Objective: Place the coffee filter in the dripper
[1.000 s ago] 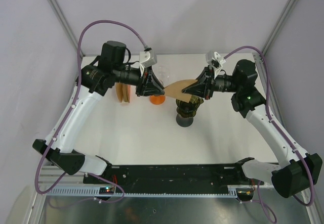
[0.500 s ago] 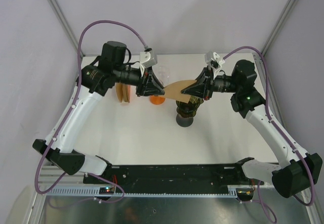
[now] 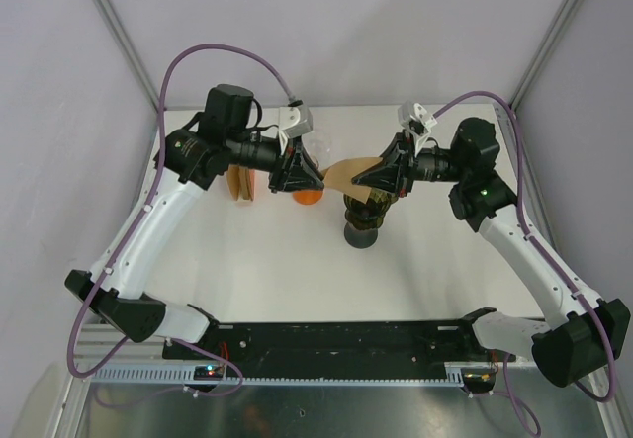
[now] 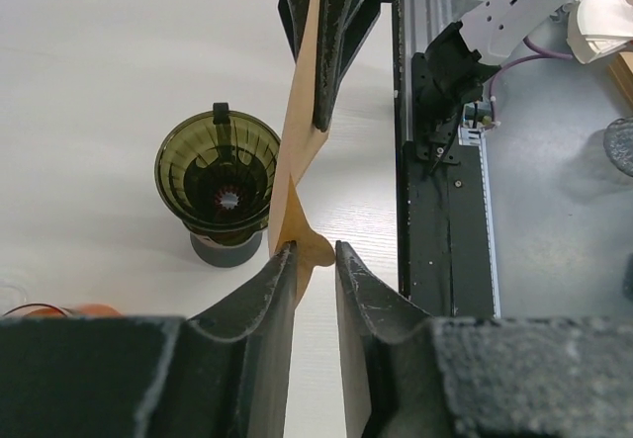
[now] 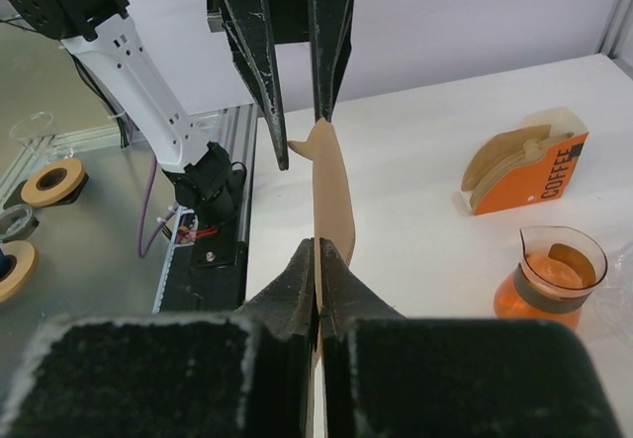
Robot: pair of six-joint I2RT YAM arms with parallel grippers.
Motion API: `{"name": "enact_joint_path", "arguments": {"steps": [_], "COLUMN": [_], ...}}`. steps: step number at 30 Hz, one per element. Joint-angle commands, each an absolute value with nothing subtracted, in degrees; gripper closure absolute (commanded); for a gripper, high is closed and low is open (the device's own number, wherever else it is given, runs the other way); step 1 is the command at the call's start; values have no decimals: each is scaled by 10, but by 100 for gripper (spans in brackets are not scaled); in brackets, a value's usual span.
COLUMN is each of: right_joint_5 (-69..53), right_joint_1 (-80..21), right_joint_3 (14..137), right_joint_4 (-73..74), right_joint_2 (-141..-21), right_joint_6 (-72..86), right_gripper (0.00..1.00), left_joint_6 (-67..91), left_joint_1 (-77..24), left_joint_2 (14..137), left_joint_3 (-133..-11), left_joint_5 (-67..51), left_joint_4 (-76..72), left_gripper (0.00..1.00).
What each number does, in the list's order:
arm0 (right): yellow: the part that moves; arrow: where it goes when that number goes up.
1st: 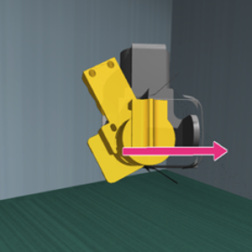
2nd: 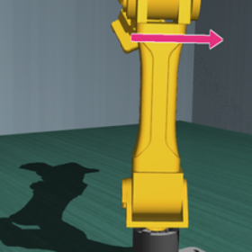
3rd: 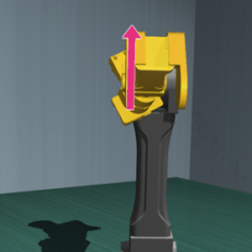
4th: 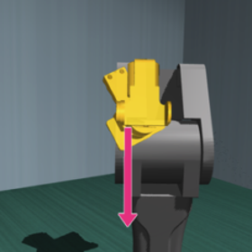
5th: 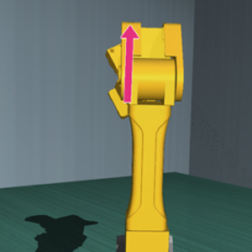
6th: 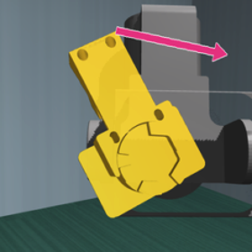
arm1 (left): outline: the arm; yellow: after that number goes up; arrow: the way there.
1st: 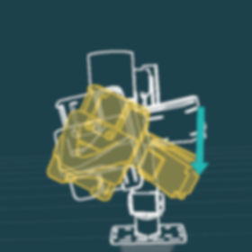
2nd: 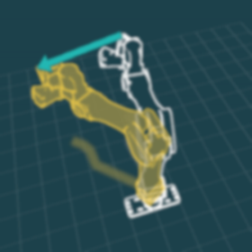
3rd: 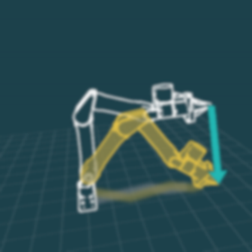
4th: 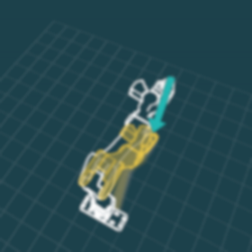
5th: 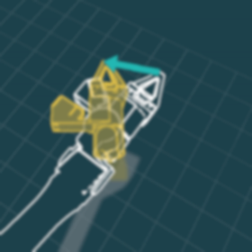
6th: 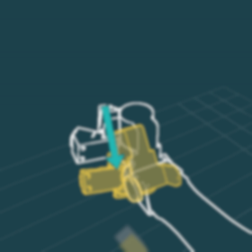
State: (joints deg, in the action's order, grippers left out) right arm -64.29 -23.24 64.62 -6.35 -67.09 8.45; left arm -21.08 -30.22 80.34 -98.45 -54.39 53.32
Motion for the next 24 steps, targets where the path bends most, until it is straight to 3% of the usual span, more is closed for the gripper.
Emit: {"name": "enact_joint_path", "arguments": {"steps": [1,9,17,24], "right_joint_5": [-647,-655,-661,-660], "right_joint_1": [-240,-241,-245,-245], "right_joint_3": [660,661,660,660], "right_joint_4": [-75,-75,-87,-97], "right_joint_2": [-660,-659,-662,-667], "right_joint_6": [74,72,77,83], "right_gripper": [100,100,100,100], "left_joint_6": [-225,-231,-233,-231], "left_joint_1": [-307,-307,-309,-311], "left_joint_2": [797,798,805,811], "left_joint_3": [-995,-1006,-1007,-1008], "left_joint_5": [-523,-487,-527,-590], "left_joint_4": [528,527,527,527], "left_gripper": [71,66,64,71]}}
